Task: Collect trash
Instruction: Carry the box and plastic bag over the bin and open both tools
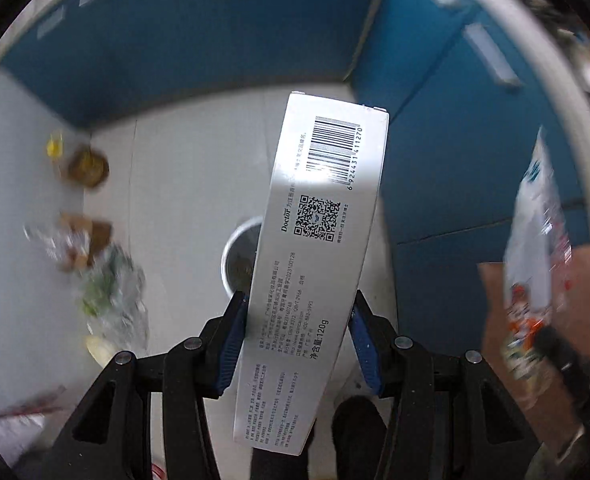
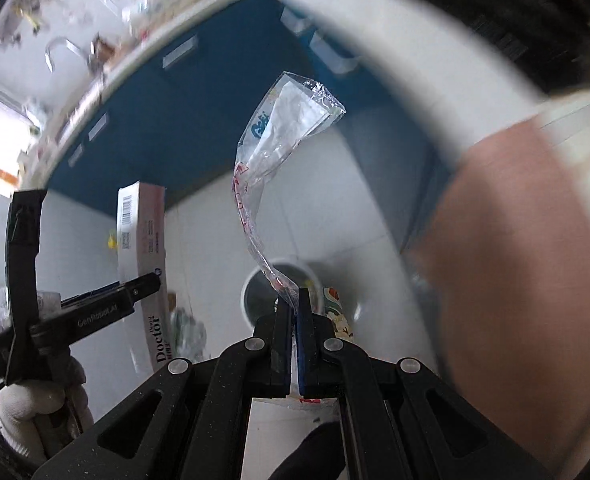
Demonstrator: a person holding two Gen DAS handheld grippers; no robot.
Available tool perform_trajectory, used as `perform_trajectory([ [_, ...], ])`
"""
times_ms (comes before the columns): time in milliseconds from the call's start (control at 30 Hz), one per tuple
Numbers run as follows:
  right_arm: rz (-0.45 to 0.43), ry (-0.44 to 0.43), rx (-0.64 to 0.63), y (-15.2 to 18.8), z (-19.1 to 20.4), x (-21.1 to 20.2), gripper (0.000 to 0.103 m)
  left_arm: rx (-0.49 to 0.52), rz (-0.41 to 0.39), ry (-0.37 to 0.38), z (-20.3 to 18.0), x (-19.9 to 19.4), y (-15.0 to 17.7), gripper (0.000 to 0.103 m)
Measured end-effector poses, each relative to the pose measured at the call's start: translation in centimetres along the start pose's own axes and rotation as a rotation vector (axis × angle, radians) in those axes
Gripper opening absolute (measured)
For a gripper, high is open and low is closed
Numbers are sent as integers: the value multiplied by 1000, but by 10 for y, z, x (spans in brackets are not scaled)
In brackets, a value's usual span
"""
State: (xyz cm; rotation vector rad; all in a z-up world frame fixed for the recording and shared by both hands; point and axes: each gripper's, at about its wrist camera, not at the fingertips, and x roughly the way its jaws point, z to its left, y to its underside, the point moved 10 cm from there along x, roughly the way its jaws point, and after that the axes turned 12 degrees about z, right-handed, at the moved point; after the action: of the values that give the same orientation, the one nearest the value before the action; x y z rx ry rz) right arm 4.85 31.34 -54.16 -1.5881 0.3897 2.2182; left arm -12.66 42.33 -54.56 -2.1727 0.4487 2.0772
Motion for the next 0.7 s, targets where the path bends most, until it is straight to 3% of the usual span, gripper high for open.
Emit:
perform_trajectory([
  [233,284,-55,48,28,4,225,1,-179,206,156,75,176,-18,46],
  [400,464,-36,59,46,-6,374,1,-211,335,180,97,291,-22,47],
  [600,571,19,73,40,-18,468,3,-191,390,129,115,357,-30,48],
  [667,587,1,122,35,-21,478,9,-165,363,88,120,355,-35,65],
  [700,584,-2,129,30,-25,477,26,-158,348,73,123,351,-37,85],
])
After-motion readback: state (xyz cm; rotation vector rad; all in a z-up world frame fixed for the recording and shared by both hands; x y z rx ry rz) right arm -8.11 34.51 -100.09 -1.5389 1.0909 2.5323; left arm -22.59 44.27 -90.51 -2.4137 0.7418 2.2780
